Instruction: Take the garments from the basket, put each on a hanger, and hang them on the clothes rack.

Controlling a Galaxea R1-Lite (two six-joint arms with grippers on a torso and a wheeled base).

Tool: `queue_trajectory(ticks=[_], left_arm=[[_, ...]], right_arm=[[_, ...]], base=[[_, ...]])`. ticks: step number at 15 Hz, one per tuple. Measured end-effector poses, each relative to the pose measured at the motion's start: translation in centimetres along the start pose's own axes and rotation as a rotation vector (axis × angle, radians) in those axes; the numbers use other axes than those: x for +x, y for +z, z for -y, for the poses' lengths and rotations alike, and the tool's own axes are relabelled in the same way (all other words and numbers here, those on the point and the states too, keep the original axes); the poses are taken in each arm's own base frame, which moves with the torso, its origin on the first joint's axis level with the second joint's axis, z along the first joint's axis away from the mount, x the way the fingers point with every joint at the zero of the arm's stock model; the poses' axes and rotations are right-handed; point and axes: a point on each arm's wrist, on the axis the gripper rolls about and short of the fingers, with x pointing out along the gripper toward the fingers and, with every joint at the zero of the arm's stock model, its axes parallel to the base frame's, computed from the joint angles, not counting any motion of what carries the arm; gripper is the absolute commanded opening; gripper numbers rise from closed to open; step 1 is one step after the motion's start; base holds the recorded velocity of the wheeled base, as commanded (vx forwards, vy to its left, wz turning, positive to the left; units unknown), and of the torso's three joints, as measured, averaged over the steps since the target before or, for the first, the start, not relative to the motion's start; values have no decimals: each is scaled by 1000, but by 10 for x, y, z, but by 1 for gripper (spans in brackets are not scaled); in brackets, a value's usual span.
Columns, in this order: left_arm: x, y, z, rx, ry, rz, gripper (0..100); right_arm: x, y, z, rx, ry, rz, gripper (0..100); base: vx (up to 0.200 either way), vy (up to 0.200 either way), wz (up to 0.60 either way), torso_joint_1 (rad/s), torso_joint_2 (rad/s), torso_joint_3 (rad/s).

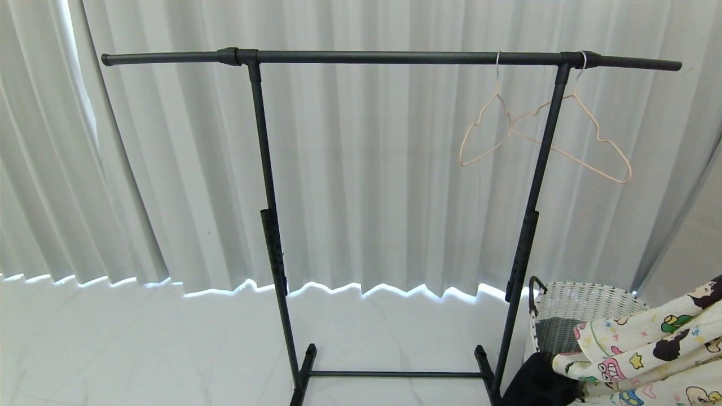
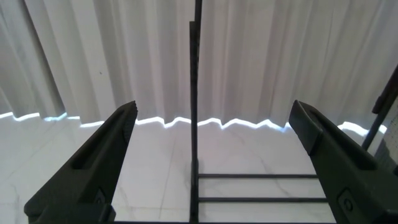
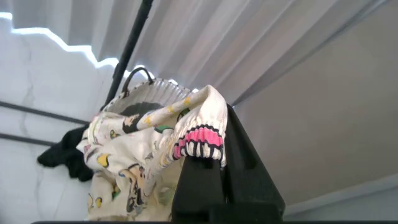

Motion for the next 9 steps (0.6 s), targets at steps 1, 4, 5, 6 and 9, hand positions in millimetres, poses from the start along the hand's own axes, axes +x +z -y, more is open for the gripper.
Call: queue_trajectory(ticks=[1, 4, 5, 6, 9], left_arm=[[0, 0, 0, 1, 0, 0, 100], [0, 0, 0, 0, 0, 0, 100], [0, 0, 0, -1, 0, 0, 100], [0, 0, 0, -1, 0, 0, 100], [0, 0, 0, 4, -1, 0, 100]], right_arm=[[-1, 0, 0, 0, 1, 3, 0], [0, 0, 0, 0, 6, 4, 0], [1, 1, -1, -1, 21, 12, 0], [2, 2, -2, 7, 46, 32, 0], [8, 9, -7, 55, 129, 96, 0]], base=[[-200, 0, 0, 7, 2, 2], [-200, 0, 0, 2, 4, -4], [0, 0, 0, 0, 0, 0], [0, 0, 0, 0, 0, 0], [0, 0, 0, 0, 0, 0]])
